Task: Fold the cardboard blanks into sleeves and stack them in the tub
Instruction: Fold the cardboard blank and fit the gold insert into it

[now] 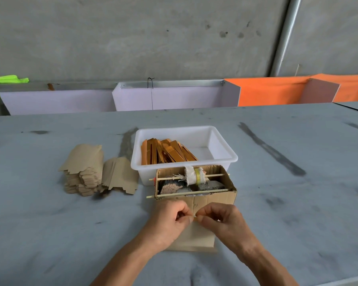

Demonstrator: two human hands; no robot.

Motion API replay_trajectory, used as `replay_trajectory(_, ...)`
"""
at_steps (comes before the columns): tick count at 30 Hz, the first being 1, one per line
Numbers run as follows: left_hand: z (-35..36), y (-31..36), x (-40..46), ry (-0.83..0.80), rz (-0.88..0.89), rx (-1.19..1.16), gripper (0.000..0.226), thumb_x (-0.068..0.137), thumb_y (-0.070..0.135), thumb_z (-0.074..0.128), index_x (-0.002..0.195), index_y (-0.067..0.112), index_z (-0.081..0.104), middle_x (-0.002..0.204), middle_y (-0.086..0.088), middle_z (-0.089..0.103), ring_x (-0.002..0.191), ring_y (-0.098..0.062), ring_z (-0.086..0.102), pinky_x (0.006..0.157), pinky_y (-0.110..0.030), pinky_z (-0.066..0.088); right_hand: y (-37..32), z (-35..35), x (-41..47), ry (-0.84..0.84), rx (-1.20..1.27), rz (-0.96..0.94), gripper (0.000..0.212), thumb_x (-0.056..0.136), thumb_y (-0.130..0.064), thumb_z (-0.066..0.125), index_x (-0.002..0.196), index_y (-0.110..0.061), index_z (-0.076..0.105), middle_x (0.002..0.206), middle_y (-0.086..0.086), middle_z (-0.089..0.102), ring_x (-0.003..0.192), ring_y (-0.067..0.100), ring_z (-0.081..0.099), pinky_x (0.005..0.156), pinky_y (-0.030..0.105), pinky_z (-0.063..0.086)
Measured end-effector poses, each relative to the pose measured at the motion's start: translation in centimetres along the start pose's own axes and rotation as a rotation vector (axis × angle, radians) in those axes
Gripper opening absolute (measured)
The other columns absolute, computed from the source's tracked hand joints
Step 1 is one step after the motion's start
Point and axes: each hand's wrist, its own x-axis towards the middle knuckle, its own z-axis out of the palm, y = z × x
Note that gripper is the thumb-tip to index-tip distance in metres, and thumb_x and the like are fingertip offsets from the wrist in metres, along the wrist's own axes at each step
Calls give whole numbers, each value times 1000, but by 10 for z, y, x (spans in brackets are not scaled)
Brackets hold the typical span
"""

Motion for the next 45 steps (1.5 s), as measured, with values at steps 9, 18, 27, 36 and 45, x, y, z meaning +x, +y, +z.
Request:
replay_trajectory(9,1,1,-6,-23,55,23,6,87,13,64,81,11,66,69,15,53,61,10,48,59,-9,36,-2,-10,6,-83,-241,-46,19,78,-11,74,63,-22,70,65,-6,67,58,-3,54,55,10,42)
replay_trajectory(18,-2,-3,-6,-72,27,-34,7,86,11,63,79,12,65,73,10,59,62,5,49,60,-12,40,-5,-12,5,-195,-296,-74,26,87,-10,64,67,-27,63,62,-14,58,59,-6,49,58,9,39)
replay_trajectory(27,-3,-4,-7,-11,-64,-113,25,81,19,72,64,28,57,60,12,54,54,3,44,54,-11,36,-8,-14,7,-154,-228,-87,16,83,-13,71,68,-19,69,67,-5,65,57,-1,52,56,13,42)
replay_trajectory(36,-19,-15,-9,-20,-271,-240,21,85,15,68,67,24,66,58,14,55,55,2,44,55,-13,37,-7,-20,12,-164,-78,88,15,85,0,64,76,-6,74,70,3,68,64,8,57,60,19,48)
replay_trajectory(45,-24,-18,-8,36,-369,-403,18,79,6,73,63,11,65,54,2,57,49,-7,52,52,-21,45,-6,-24,17,-93,-72,134,18,79,-4,73,63,-12,74,59,-2,66,51,2,52,51,17,43)
